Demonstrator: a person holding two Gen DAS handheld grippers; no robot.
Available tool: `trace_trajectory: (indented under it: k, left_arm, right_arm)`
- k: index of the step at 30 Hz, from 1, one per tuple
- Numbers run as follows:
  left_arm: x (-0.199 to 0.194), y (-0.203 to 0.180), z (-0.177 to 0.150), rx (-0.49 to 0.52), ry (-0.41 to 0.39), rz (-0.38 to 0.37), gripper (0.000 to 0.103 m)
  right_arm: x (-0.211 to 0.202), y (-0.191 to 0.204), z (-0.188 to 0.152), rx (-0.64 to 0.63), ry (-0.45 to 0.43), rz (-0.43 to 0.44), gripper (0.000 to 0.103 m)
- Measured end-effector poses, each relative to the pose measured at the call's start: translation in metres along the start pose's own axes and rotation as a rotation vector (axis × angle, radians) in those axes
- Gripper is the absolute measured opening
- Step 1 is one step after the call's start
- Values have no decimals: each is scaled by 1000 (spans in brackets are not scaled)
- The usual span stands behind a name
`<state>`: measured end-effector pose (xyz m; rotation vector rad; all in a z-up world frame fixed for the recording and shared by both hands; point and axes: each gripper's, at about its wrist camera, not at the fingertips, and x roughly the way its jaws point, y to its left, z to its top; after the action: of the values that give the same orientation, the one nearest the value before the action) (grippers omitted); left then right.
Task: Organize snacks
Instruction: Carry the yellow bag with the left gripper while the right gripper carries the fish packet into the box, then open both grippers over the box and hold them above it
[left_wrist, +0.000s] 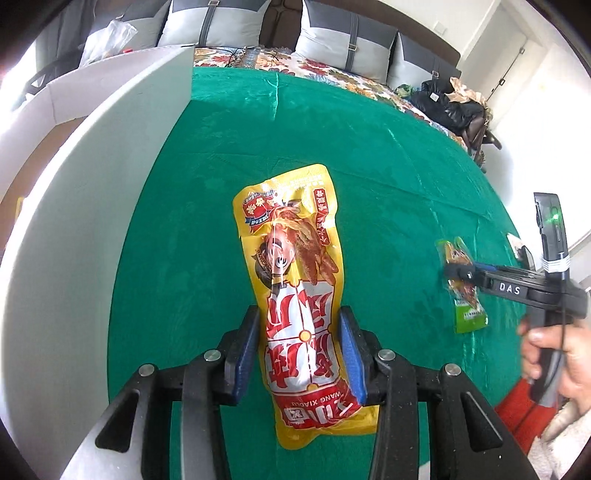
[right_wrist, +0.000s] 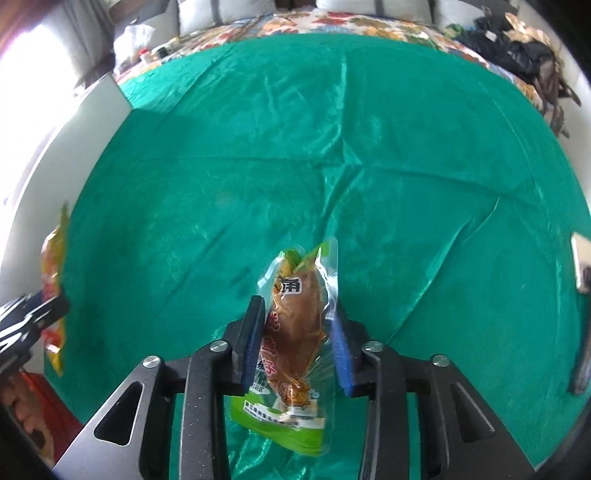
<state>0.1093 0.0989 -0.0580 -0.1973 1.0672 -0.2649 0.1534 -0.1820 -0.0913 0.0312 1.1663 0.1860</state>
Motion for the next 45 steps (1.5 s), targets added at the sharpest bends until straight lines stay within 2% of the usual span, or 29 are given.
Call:
trace_trajectory:
  k: [1,2,3,4,7,9,12,14,16,19,21,25,26,27,28,29,30,31,33,35,37,38,41,43,45]
  left_arm:
    - [-6,1,-3,-2,-4,-4,41]
    - [-9,2,-4,-4,-10,-9,41]
    - [-15,3,-4,-8,-17,-20,41]
    - [-22,5,-3,-15,-26,-36,41]
    - [-49,14,3,-39,-63,-75,41]
    - [-73,24,10,-65,-100,-101,41]
    - [-113,49,25,-97,-162,-92,41]
    - [-137,73,35,-114,-201,-40,41]
    - [-154,101,42,-125,-226,56,41]
    - [-165,150,45,-168,-219,198,41]
    - [-164,179,37,-188,-198,281,42]
    - [-140,206,14,-206,-123,401,47]
    - [-135,209,8,-207,-111,428,47]
    - [-134,208,2,-204,-115,447,53]
    - [-135,207,-5,-202,-122,460,63]
    - [-135,205,-6,-203,-129,469,70]
    - [-140,204,-12,-203,-143,477,82]
    - [-144,201,-15,-197,-167,485,85]
    - [-154,192,-17,-183,-207,507,87]
    - [-162,185,-12,-174,-237,520,91]
    - [-172,171,-10,-160,-274,536,96]
    - [-177,166,-7,-154,-287,554,97]
    - [-196,152,0,-165,-338,628,103]
    - [-207,147,1,-187,-359,701,103]
    - [-217,146,-1,-202,-388,701,103]
  right_arm:
    - [1,3,-4,-13,2,-4,63]
    - [0,10,-8,-55,-7,-41,62]
    - [0,17,-11,-95,5,-89,50]
    - [-2,20,-12,-104,14,-100,44]
    - [-20,16,-6,-7,25,-9,30]
    - [-42,24,4,5,-20,21,30]
    - [-80,55,21,12,-94,167,30]
    - [-107,91,36,-7,-141,278,30]
    - [-129,138,50,-58,-177,381,30]
    - [-146,212,56,-164,-196,492,30]
    - [-143,262,55,-236,-183,537,30]
    - [-114,343,47,-378,-171,509,33]
    - [-103,357,42,-407,-167,473,38]
    - [-91,367,38,-428,-161,419,54]
    - [-81,368,34,-439,-160,377,59]
    - [-71,366,29,-450,-155,343,59]
    - [-64,361,26,-458,-148,327,59]
    - [-62,353,24,-461,-149,326,59]
    - [-73,339,19,-468,-180,322,59]
    - [-93,333,19,-491,-239,303,67]
    - [-119,331,18,-509,-323,302,80]
    - [-130,329,18,-515,-360,295,82]
    - [-151,329,16,-533,-387,268,84]
    - [-159,328,16,-528,-398,260,84]
    - [-165,327,14,-516,-418,260,84]
